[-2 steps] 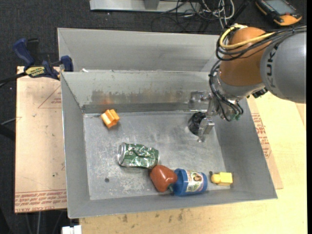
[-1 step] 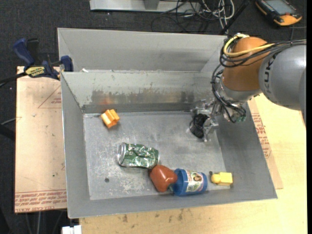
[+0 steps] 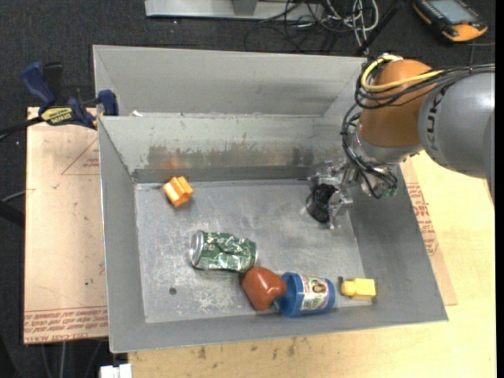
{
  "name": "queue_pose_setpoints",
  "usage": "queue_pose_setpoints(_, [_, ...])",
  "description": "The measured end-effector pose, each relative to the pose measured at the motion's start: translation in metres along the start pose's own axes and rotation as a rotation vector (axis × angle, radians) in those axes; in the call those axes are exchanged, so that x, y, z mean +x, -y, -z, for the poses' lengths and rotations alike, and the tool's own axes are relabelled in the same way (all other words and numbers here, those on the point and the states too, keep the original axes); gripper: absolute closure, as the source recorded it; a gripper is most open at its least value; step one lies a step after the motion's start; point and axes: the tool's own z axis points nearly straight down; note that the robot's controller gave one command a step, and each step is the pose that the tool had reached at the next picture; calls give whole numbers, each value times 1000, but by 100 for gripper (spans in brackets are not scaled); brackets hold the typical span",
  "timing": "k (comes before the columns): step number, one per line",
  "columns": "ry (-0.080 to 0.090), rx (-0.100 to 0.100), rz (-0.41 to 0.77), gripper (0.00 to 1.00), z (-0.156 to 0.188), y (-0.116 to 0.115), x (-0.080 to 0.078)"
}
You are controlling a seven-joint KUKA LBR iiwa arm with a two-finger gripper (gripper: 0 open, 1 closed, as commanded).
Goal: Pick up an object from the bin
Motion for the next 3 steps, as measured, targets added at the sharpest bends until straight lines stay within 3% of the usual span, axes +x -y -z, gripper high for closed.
queue_pose_setpoints(1, [-7,-2,8,100,92,-15,-4])
queue_pose_setpoints(2, [-7,-2,7,100,92,-15,-4])
queue_pose_setpoints(3, [-13,-4,11,100,146,-24,-2])
